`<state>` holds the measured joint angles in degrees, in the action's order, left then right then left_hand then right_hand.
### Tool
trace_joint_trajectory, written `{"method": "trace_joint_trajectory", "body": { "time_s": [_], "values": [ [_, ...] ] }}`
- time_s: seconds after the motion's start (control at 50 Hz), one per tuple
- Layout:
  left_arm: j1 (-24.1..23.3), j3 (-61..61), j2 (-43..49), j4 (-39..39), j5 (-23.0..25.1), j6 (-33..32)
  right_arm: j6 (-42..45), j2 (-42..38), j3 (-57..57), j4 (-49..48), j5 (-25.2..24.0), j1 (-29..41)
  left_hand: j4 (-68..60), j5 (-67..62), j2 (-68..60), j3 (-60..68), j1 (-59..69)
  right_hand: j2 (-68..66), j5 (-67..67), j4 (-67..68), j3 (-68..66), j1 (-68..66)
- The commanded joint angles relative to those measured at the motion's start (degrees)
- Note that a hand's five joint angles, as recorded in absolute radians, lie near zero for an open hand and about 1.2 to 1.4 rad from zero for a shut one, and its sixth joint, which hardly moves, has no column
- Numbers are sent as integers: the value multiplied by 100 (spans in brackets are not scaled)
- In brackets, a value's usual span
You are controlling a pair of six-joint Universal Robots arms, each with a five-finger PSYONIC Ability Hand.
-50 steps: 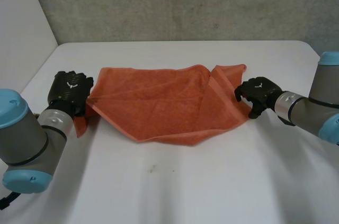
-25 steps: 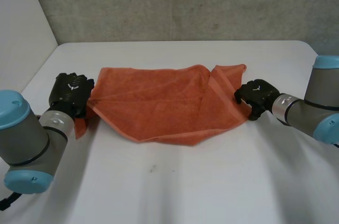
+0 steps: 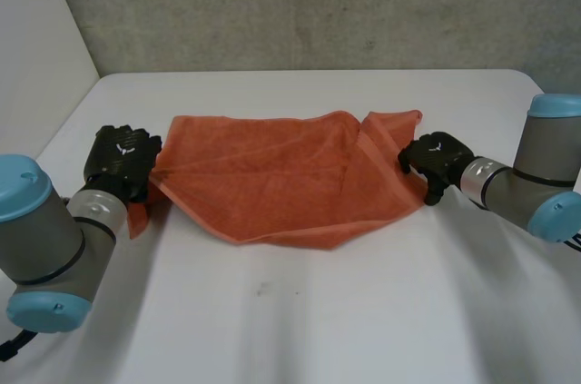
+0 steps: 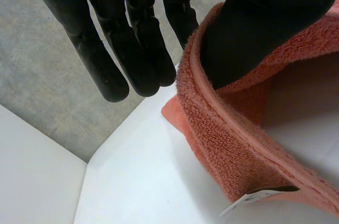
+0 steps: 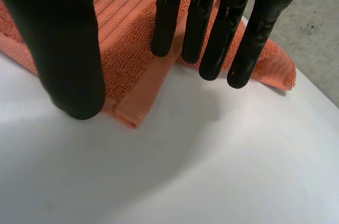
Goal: Fold the laundry
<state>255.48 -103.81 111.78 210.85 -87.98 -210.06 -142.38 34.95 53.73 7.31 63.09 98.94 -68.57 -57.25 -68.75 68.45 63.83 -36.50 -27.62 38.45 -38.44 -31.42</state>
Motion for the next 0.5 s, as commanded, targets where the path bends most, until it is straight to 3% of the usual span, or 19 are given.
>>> {"method": "trace_joint_trajectory", "body": {
  "time_s": [0.02,0.24,0.32,0.34,0.5],
  "values": [
    [-7,-8,-7,0,0,0,-9,-15,-90,-10,2,90,-1143,-1275,-1125,1155,1617,-857,-745,662,-663,-1365],
    [-7,-8,-7,-35,0,0,-17,-164,-196,-10,46,116,-1143,-1275,-1125,1155,1617,-1495,-1383,1299,-1301,-2003],
    [-7,-8,-7,-35,0,0,-26,-182,-249,-10,46,116,-1143,-1275,-1125,1155,1617,-3358,-3246,3163,-3164,-3866],
    [-7,-8,-7,-35,0,0,-35,-182,-275,-19,55,125,-1143,-1275,-1125,1155,1617,-4340,-4228,4145,-4146,-4848],
    [-7,-34,-15,-35,0,0,-621,-7,-433,-80,55,152,-1143,-1275,-1125,1155,1617,-4350,-4238,4155,-4156,-4858]
  ]
}}
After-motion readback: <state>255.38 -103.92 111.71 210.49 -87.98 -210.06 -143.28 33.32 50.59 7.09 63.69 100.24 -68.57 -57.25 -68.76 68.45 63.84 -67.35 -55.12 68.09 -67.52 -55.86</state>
